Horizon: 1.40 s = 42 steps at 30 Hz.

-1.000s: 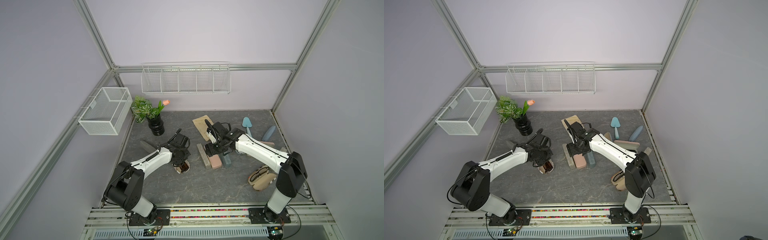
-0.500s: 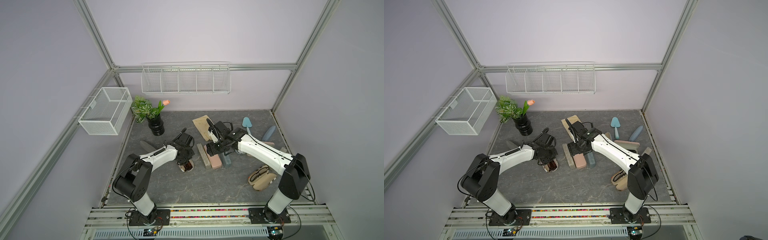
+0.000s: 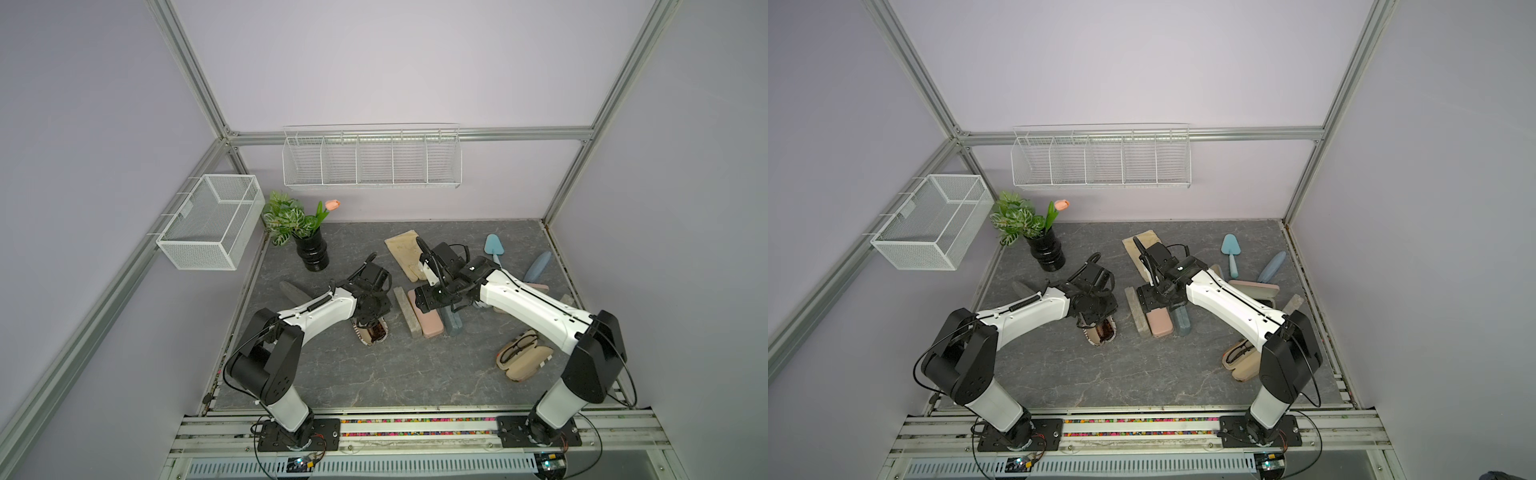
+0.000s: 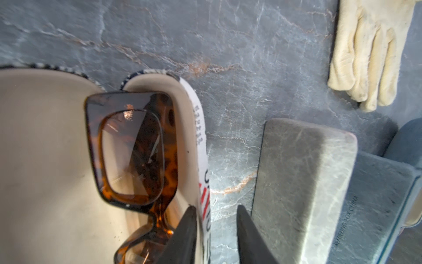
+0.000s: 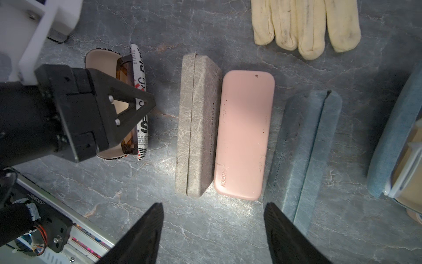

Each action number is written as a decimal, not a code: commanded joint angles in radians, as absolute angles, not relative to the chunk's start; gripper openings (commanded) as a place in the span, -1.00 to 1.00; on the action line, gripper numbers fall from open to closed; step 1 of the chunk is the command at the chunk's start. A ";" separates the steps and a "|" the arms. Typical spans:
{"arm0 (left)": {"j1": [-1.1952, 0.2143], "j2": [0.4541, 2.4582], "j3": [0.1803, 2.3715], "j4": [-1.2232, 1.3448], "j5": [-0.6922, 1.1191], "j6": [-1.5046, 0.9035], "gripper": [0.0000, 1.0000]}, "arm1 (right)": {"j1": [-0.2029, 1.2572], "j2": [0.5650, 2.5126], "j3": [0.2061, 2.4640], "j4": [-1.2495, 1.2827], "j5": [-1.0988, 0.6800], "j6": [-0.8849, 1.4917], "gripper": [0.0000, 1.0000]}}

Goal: Close the glasses case
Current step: Place the glasses case at the center of the board, then close the glasses case at the center of the board.

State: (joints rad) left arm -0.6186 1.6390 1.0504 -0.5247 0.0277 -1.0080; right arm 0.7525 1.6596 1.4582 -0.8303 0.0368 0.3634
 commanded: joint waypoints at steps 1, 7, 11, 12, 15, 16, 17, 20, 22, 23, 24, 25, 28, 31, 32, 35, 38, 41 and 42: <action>-0.627 1.577 1.105 -0.567 -0.008 -0.996 -0.34 | 0.747 1.622 1.455 -0.841 0.035 0.373 0.46; -0.626 1.488 1.140 -0.633 -0.035 -0.988 -0.28 | 0.747 1.611 1.476 -0.841 0.007 0.371 0.48; -0.627 1.413 1.136 -0.674 -0.054 -0.992 -0.26 | 0.761 1.617 1.500 -0.839 -0.022 0.357 0.47; -0.626 1.390 1.128 -0.681 -0.061 -0.996 -0.26 | 0.766 1.620 1.506 -0.838 -0.032 0.353 0.47; -0.626 1.301 1.081 -0.712 -0.102 -1.016 -0.41 | 0.794 1.657 1.539 -0.844 -0.055 0.331 0.20; -0.624 1.268 1.056 -0.716 -0.115 -1.023 -0.51 | 0.804 1.678 1.556 -0.851 -0.060 0.323 -0.03; -0.624 1.237 1.029 -0.716 -0.126 -1.034 -0.60 | 0.814 1.700 1.573 -0.861 -0.060 0.318 -0.22; -0.623 1.152 0.940 -0.704 -0.153 -1.050 -0.80 | 0.830 1.761 1.608 -0.869 -0.080 0.311 -0.53; -0.621 1.105 0.889 -0.707 -0.165 -1.062 -0.88 | 0.844 1.797 1.634 -0.873 -0.095 0.308 -0.63; -0.618 1.085 0.865 -0.714 -0.168 -1.072 -0.90 | 0.851 1.814 1.644 -0.871 -0.097 0.306 -0.69; -0.617 1.069 0.848 -0.721 -0.169 -1.075 -0.91 | 0.857 1.830 1.653 -0.867 -0.102 0.303 -0.70; -0.615 1.050 0.831 -0.732 -0.173 -1.077 -0.93 | 0.862 1.850 1.668 -0.865 -0.108 0.302 -0.71; -0.609 1.010 0.774 -0.741 -0.182 -1.117 -0.94 | 0.874 1.921 1.720 -0.890 -0.111 0.298 -0.72; -0.598 0.991 0.718 -0.727 -0.170 -1.133 -0.95 | 0.880 1.982 1.760 -0.911 -0.097 0.296 -0.71; -0.593 0.987 0.698 -0.715 -0.161 -1.136 -0.95 | 0.882 1.999 1.767 -0.914 -0.091 0.297 -0.71; -0.576 0.985 0.656 -0.684 -0.139 -1.144 -0.96 | 0.882 2.034 1.775 -0.909 -0.082 0.301 -0.69; -0.564 0.986 0.632 -0.670 -0.134 -1.141 -0.96 | 0.882 2.065 1.782 -0.904 -0.080 0.304 -0.67; -0.549 0.985 0.611 -0.661 -0.124 -1.136 -0.96 | 0.882 2.092 1.797 -0.905 -0.075 0.305 -0.66; -0.544 0.985 0.604 -0.659 -0.121 -1.135 -0.96 | 0.884 2.098 1.799 -0.904 -0.074 0.305 -0.65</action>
